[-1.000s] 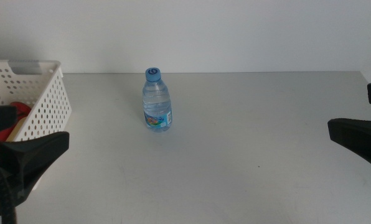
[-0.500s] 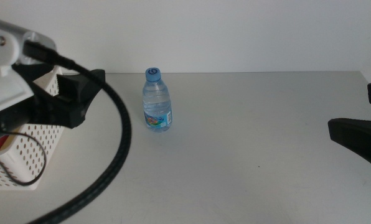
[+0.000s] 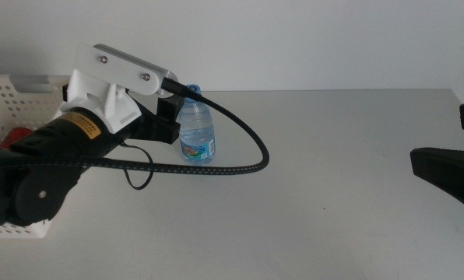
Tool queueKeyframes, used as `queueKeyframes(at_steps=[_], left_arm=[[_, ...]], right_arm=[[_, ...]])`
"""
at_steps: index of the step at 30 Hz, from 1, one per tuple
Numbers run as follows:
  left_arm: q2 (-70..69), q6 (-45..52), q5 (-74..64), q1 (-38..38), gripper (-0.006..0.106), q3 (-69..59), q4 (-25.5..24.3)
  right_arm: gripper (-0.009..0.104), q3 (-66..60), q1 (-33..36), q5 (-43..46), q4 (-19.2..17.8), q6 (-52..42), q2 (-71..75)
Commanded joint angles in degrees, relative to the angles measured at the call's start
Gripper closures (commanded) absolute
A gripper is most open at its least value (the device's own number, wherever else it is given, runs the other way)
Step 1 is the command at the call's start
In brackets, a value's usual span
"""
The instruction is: Use arms to grab the bottles and put them into the dustbin to the left of the table.
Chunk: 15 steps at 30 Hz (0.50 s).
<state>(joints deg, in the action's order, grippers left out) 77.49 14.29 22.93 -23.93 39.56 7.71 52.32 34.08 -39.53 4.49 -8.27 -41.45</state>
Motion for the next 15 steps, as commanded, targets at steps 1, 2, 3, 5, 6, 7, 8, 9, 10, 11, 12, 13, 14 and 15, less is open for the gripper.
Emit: queueKeyframes(at_steps=[1, 2, 3, 5, 6, 7, 8, 9, 10, 11, 12, 13, 14, 15], left_arm=[[2.2, -1.4, 9.3, 0.1, 0.009, 2.9, 0.1], [4.0, -1.4, 9.3, 0.1, 0.009, 3.9, 0.6], [5.8, -1.6, 9.3, 0.5, 0.009, 5.2, 0.5], [9.0, -2.6, 9.2, 0.7, 0.009, 7.4, -0.2], [10.5, -2.7, 9.3, 0.7, 0.009, 8.6, -0.1], [11.8, -2.8, 9.3, 0.9, 0.009, 9.5, 0.1], [13.3, -3.3, 9.3, 1.2, 0.009, 10.7, -0.2], [14.8, -4.0, 9.3, 1.2, 0.009, 11.8, -0.8], [15.9, -4.4, 9.4, 1.4, 0.009, 12.7, -1.1], [17.3, -5.1, 9.4, 1.8, 0.009, 13.8, -1.3], [18.6, -5.7, 9.5, 1.8, 0.009, 14.7, -1.6], [19.9, -5.7, 9.5, 1.8, 0.009, 15.7, -1.6], [21.1, -5.7, 9.5, 1.8, 0.009, 16.7, -1.6], [22.2, -5.7, 9.5, 1.8, 0.009, 17.6, -1.6]], right_arm=[[0.033, 2.0, 0.2, 4.4, -0.3, -0.3, 0.1], [0.033, 2.0, 0.2, 4.4, -0.3, -0.3, 0.1], [0.033, 2.0, 0.2, 4.4, -0.3, -0.3, 0.1], [0.033, 2.0, 0.2, 4.4, -0.3, -0.3, 0.1], [0.033, 2.0, 0.2, 4.4, -0.3, -0.3, 0.1], [0.033, 2.0, 0.2, 4.4, -0.3, -0.3, 0.1], [0.033, 2.0, 0.2, 4.4, -0.3, -0.3, 0.1], [0.033, 2.0, 0.2, 4.4, -0.3, -0.3, 0.1], [0.033, 2.0, 0.2, 4.4, -0.3, -0.3, 0.1], [0.033, 2.0, 0.2, 4.4, -0.3, -0.3, 0.1], [0.033, 2.0, 0.2, 4.4, -0.3, -0.3, 0.1], [0.033, 2.0, 0.2, 4.4, -0.3, -0.3, 0.1], [0.033, 2.0, 0.2, 4.4, -0.3, -0.3, 0.1], [0.033, 2.0, 0.2, 4.4, -0.3, -0.3, 0.1]])
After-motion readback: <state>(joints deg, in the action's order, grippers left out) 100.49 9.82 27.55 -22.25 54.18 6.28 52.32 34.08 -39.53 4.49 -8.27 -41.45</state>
